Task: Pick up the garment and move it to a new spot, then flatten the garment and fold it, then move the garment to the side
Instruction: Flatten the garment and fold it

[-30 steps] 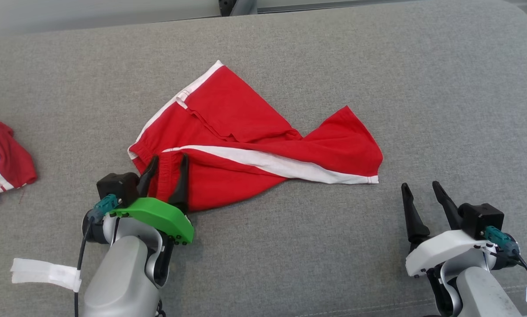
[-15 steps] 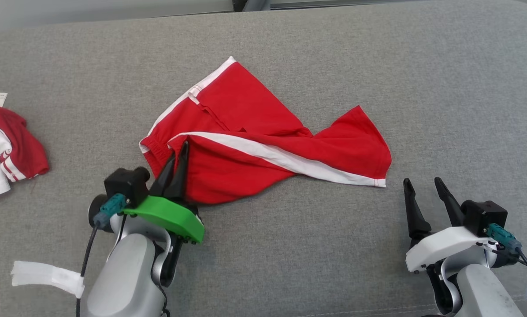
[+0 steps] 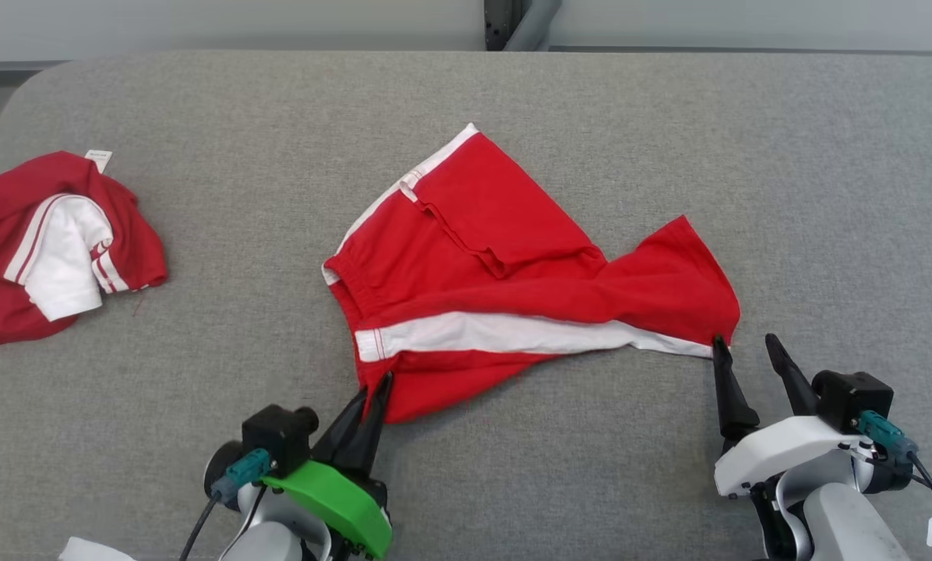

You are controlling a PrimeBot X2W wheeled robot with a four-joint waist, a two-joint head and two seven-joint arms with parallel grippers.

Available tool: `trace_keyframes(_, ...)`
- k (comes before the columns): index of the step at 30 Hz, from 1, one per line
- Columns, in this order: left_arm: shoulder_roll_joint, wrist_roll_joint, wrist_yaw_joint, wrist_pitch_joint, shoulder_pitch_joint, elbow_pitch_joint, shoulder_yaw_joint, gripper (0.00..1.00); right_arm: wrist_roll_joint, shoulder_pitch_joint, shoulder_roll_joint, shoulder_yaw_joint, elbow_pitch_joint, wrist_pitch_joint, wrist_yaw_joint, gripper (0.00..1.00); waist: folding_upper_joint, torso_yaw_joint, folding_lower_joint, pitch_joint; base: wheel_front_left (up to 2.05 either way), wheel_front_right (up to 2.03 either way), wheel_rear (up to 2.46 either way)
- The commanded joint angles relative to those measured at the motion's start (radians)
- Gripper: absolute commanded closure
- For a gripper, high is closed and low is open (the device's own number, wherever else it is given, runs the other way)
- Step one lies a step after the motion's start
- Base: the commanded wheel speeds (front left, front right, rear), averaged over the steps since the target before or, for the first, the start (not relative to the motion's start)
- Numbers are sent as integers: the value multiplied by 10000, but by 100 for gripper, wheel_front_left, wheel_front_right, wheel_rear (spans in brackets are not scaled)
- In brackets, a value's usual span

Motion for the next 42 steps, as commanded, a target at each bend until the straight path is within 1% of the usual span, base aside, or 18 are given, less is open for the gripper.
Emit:
trace_keyframes(1,104,-121,-25,-3,154,24,-91,100,62,151,27,-8,26,-28,-14,0,-1,205,0,-207,0,0,0)
trace_keyframes(2,295,-399,-25,-3,267,204,-462,99,38,167,31,3,43,-28,-14,0,-1,224,0,-255,0,0,0)
trace_keyframes(4,432,-726,-25,-3,323,378,-751,97,71,169,29,22,32,-28,-14,0,-1,201,0,-286,0,0,0)
trace_keyframes(5,496,-824,-25,-3,350,529,-860,94,74,169,17,30,18,-28,-14,0,-1,170,0,-298,0,0,0)
trace_keyframes(6,535,-939,-25,-3,369,675,-963,88,68,177,-10,23,11,-28,-14,0,-1,134,0,-312,0,0,0)
trace_keyframes(7,524,-1107,-25,-3,349,983,-954,75,36,202,-58,5,0,-28,-14,0,-1,48,0,-331,0,0,0)
trace_keyframes(8,519,-1100,-25,-3,338,1189,-872,67,19,221,-70,-7,6,-28,-14,0,-1,4,0,-345,0,0,0)
trace_keyframes(9,492,-1057,-24,-3,335,1411,-703,54,-5,226,-77,-15,13,-28,-14,0,-1,-46,0,-362,0,0,0)
trace_keyframes(10,467,-928,-24,-3,338,1649,-494,2,-22,233,-87,-21,16,-28,-14,0,-1,-96,0,-380,0,0,0)
trace_keyframes(11,396,-791,-22,-3,337,1853,-271,0,-34,239,-108,-26,21,-28,-14,0,-1,-144,0,-392,0,0,0)
trace_keyframes(15,23,-107,5,-3,455,2338,697,0,-11,296,-180,1,15,-28,-14,0,-1,-278,0,-419,0,0,0)
trace_keyframes(16,-125,260,13,-3,523,2365,1133,0,57,308,-189,166,-6,-28,-14,0,-1,-302,0,-405,0,0,0)
trace_keyframes(22,-571,1196,-3,-3,690,1831,2341,0,341,281,-348,839,10,-28,-14,0,-1,-112,0,-276,0,0,0)
trace_keyframes(26,-799,1774,-12,-3,937,1440,3028,0,473,315,-431,1099,94,-28,-14,0,-1,-2,0,-237,0,0,0)
trace_keyframes(31,-978,2127,-21,-3,1107,1227,3337,0,663,336,-494,1447,300,-28,-14,0,-1,88,0,-252,0,0,0)
trace_keyframes(42,-1128,2075,-23,-3,1432,1070,3133,0,890,606,-564,1751,421,-28,-14,0,-1,175,0,-553,0,0,0)
